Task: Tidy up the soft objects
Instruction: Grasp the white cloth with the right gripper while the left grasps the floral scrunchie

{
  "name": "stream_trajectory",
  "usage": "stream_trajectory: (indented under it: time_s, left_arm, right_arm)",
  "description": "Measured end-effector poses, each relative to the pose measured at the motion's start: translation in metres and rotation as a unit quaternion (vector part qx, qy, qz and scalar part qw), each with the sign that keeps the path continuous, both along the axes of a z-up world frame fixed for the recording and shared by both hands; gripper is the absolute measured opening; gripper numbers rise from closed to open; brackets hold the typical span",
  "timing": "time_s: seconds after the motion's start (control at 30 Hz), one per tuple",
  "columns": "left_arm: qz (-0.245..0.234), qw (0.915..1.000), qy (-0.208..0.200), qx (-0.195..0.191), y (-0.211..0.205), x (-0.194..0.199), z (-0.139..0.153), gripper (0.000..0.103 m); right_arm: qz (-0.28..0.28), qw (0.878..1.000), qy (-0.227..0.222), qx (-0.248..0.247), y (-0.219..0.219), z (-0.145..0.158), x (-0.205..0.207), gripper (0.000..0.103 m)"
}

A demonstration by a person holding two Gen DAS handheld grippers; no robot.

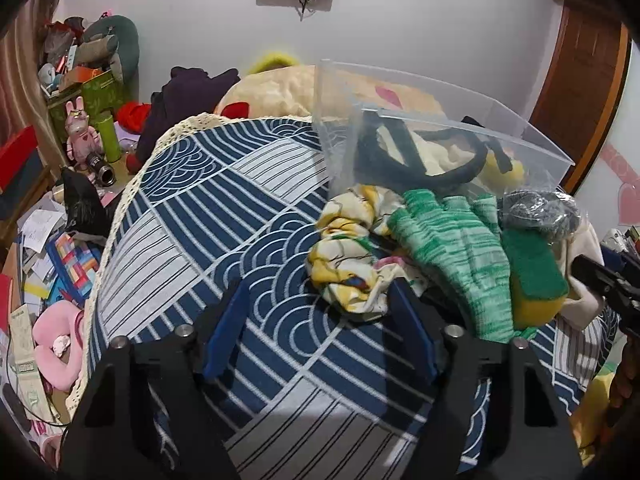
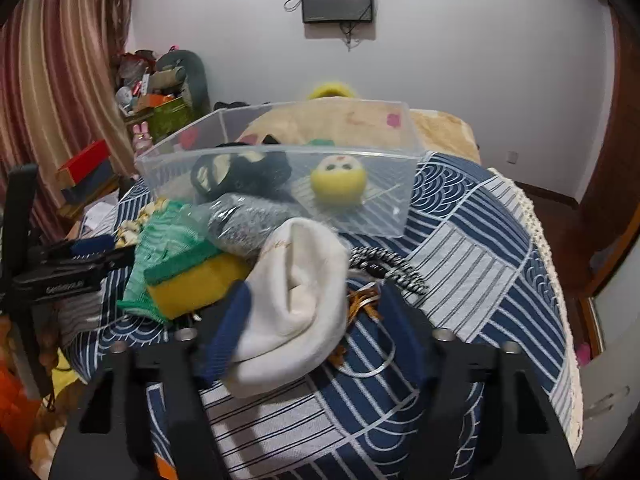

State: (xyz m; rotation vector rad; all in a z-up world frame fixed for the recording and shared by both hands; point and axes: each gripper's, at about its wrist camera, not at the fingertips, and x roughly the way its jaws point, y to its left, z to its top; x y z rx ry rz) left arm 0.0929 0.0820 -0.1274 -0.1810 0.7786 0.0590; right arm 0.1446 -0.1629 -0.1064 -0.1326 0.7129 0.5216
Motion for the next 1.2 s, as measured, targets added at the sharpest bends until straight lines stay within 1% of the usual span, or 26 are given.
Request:
stream_trajectory:
  time_s: [0.03,0.07,0.1,0.17,0.2,0.23,0.27,0.37,0.43,0.57,0.87,1.2]
  left_arm:
    - [-0.003,1.0,0.0,0.0,-0.001,0.001,0.0,0.058]
    - [-0.006,1.0,-0.001,0.001,-0.003,0.001,0.0,0.049]
    - [-0.013,0.9999,-0.003,0.003,-0.006,0.001,0.0,0.045]
    - [-0.024,0.9997,-0.004,0.006,-0.009,0.002,0.001,0.032]
    - [-0.029,0.9995,-0.005,0.007,-0.011,0.002,0.002,0.031]
    - [-0.032,0.9994,-0.006,0.008,-0.013,0.001,0.002,0.028]
    - [-0.033,0.9994,-0.006,0.009,-0.015,0.0,0.003,0.022]
    - [-0.037,0.9993,-0.006,0.006,-0.015,-0.003,0.005,0.013]
    - [-0.036,0.9993,-0.009,0.002,-0.015,-0.007,0.008,0.012]
    - [-0.032,0.9992,-0.023,0.007,-0.016,-0.018,0.02,0.01]
    - [-0.033,0.9963,-0.078,0.014,-0.021,-0.044,0.06,0.009]
    - [-0.04,0.9908,-0.129,0.002,-0.019,-0.044,0.094,0.009]
  right_arm:
    - [0.004,1.0,0.002,0.0,0.0,0.0,-0.001,0.041]
    - [0.008,1.0,0.005,0.001,0.001,0.0,-0.002,0.035]
    - [0.008,1.0,0.002,-0.001,0.001,0.0,-0.003,0.034]
    - [0.008,1.0,-0.005,-0.004,-0.001,0.002,-0.006,0.024]
    - [0.007,1.0,-0.007,-0.004,-0.001,0.003,-0.007,0.023]
    - [0.008,1.0,-0.008,-0.001,-0.002,0.004,-0.008,0.021]
    - [0.008,1.0,-0.01,0.002,-0.005,0.006,-0.01,0.02]
    - [0.005,1.0,-0.021,0.006,-0.008,0.012,-0.013,0.018]
    - [0.003,0.999,-0.031,0.011,-0.01,0.019,-0.016,0.018]
    - [-0.003,0.999,-0.044,0.018,-0.014,0.03,-0.02,0.018]
    - [-0.018,0.996,-0.077,0.036,-0.024,0.056,-0.026,0.018]
    - [-0.025,0.992,-0.11,0.064,-0.03,0.081,-0.022,0.018]
